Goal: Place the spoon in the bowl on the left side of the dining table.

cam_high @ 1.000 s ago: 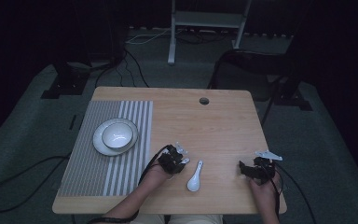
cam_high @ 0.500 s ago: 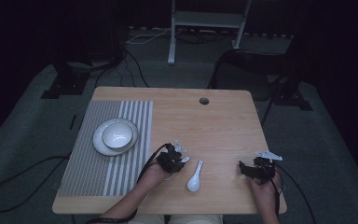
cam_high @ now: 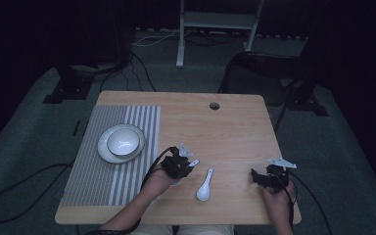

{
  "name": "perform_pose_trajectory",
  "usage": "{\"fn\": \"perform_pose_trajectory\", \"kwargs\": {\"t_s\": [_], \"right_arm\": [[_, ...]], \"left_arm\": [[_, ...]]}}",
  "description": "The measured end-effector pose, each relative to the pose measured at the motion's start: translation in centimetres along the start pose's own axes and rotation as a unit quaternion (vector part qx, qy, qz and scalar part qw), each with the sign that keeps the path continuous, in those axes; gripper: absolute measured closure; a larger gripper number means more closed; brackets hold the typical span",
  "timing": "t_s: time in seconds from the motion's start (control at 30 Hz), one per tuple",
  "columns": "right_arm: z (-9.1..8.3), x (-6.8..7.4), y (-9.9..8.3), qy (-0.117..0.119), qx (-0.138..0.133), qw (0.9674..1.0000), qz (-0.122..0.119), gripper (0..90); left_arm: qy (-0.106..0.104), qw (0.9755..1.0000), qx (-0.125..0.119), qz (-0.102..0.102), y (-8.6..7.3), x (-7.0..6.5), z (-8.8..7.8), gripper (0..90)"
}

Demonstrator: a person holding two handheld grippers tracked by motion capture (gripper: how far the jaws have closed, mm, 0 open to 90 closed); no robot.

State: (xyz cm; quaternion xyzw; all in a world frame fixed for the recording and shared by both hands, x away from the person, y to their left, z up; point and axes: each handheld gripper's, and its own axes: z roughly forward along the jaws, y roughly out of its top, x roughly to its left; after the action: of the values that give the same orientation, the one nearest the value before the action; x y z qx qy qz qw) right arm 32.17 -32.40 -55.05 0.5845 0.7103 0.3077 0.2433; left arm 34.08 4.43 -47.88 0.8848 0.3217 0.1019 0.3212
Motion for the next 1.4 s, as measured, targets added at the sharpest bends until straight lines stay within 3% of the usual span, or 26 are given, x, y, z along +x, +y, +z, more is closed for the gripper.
{"fn": "perform_pose_trajectory", "kwargs": {"t_s": [0.6, 0.9, 1.07, 1.17, 1.2, 1.23, 1.3, 1.4], "right_arm": [[0.0, 0.0, 0.0, 0.0, 0.0, 1.0, 0.0, 12.2], [0.0, 0.0, 0.0, -0.001, 0.0, 1.0, 0.001, 12.2], [0.0, 0.0, 0.0, -0.001, 0.0, 1.0, 0.001, 12.2], [0.0, 0.0, 0.0, -0.001, 0.0, 1.0, 0.001, 12.2], [0.0, 0.0, 0.0, -0.001, 0.0, 1.0, 0.001, 12.2], [0.0, 0.0, 0.0, -0.001, 0.0, 1.0, 0.001, 12.2], [0.0, 0.0, 0.0, -0.002, 0.0, 1.0, 0.002, 12.2], [0.0, 0.0, 0.0, -0.002, 0.0, 1.0, 0.002, 12.2]], "left_arm": [[0.025, 0.9988, -0.034, -0.027, 0.1, 2.6, -3.3, 75.3], [0.054, 0.9956, -0.05, -0.057, -0.6, 5.5, -5.7, 75.3], [0.078, 0.9926, -0.058, -0.073, -1.2, 7.2, -7.0, 75.3], [0.091, 0.9888, -0.071, -0.095, -1.7, 8.5, -7.9, 75.3], [0.091, 0.9888, -0.071, -0.095, -1.7, 8.5, -7.9, 75.3], [0.1, 0.9862, -0.078, -0.107, -2.0, 9.4, -8.6, 75.3], [0.103, 0.9839, -0.085, -0.118, -2.2, 10.1, -9.1, 75.3], [0.117, 0.9816, -0.087, -0.124, -2.5, 11.1, -9.7, 75.3]]}}
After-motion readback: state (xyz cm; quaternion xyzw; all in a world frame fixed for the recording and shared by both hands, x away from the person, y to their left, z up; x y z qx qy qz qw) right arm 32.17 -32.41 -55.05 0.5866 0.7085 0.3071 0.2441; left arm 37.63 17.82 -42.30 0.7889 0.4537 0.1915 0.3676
